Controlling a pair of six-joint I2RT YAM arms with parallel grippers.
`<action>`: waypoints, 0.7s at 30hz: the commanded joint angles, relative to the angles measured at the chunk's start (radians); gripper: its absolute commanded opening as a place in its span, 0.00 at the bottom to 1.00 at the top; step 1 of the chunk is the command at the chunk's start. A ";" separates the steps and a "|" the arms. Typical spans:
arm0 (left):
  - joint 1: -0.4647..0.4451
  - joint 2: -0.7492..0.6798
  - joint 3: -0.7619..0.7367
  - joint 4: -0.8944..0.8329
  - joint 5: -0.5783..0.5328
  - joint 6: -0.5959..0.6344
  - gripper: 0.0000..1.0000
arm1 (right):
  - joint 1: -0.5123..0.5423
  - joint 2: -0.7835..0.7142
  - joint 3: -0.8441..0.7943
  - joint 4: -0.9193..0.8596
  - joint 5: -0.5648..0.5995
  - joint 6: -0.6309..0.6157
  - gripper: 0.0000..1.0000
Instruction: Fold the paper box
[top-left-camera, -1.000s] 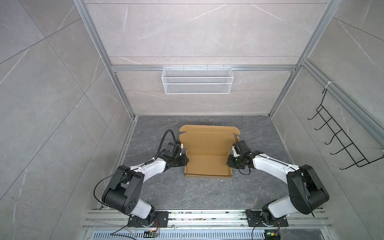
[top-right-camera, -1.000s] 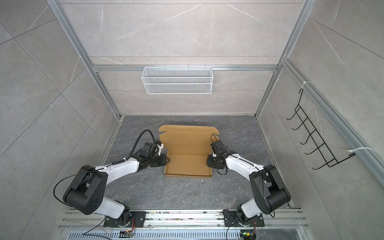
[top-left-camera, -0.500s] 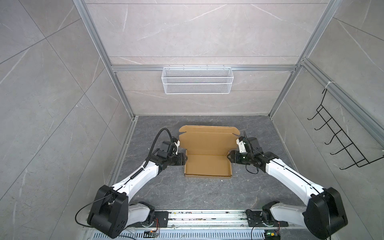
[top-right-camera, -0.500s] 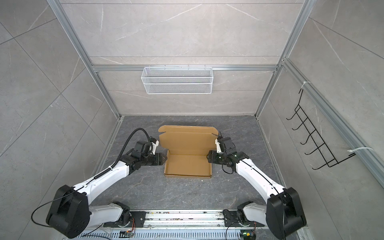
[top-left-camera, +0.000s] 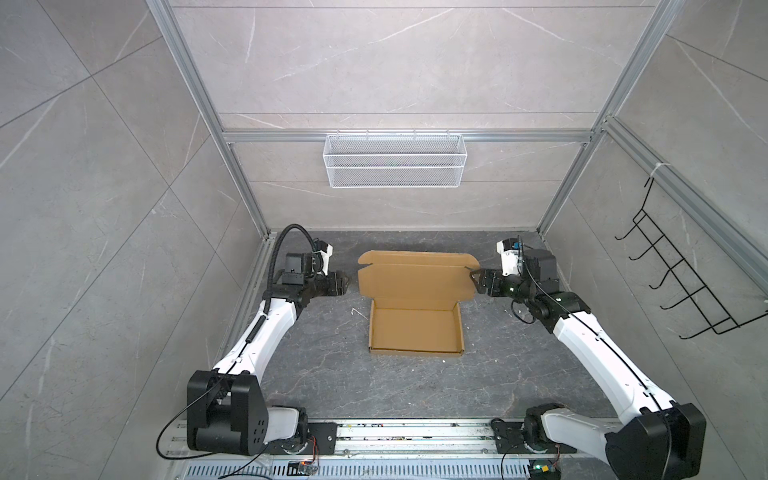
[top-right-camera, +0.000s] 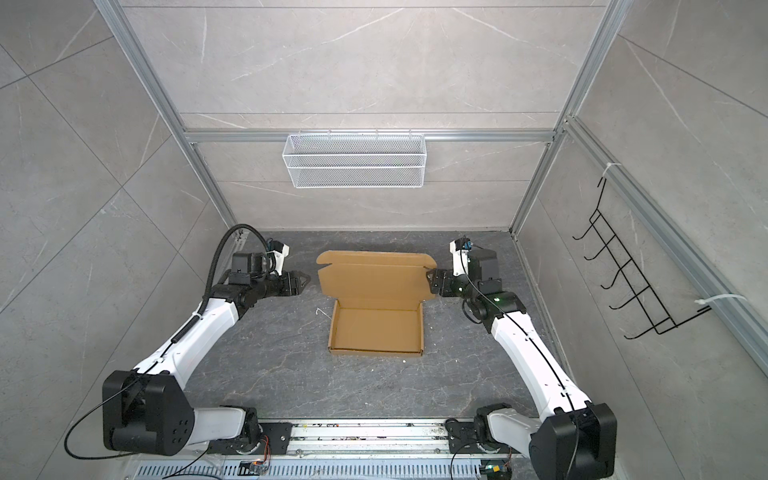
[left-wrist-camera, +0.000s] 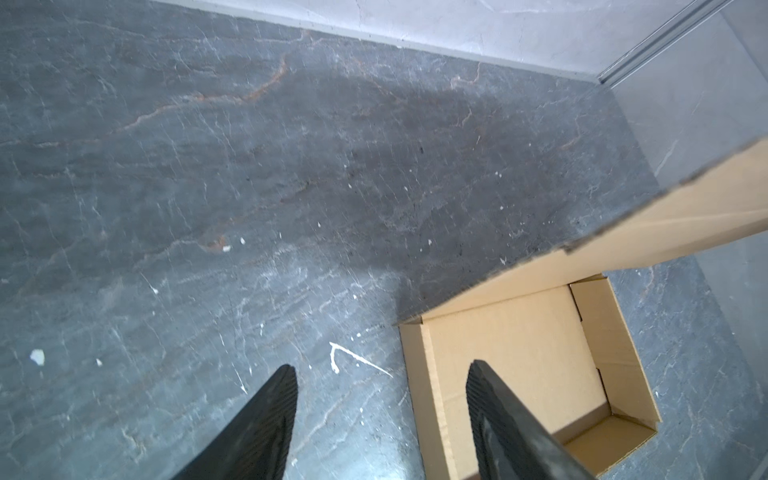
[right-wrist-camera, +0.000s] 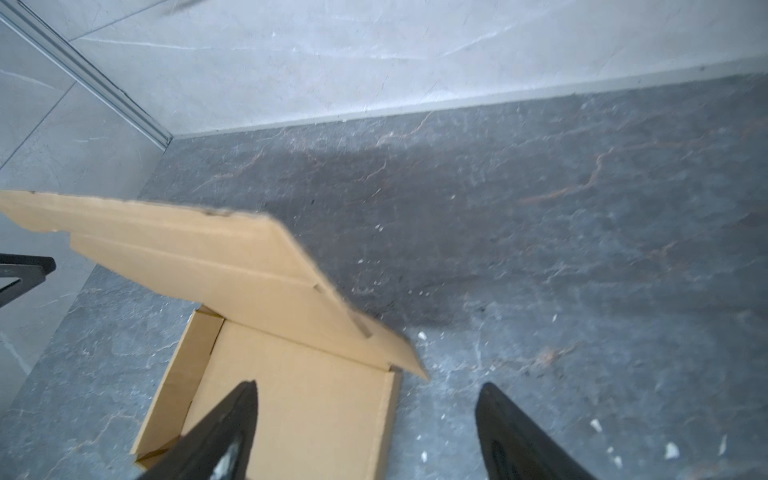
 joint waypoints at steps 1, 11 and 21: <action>0.017 0.029 0.058 0.021 0.156 0.130 0.67 | -0.020 0.030 0.038 0.020 -0.116 -0.175 0.86; 0.032 0.132 0.089 0.069 0.314 0.289 0.67 | -0.044 0.213 0.111 0.054 -0.250 -0.297 0.86; 0.021 0.212 0.131 0.103 0.351 0.273 0.62 | -0.044 0.331 0.178 0.005 -0.403 -0.315 0.73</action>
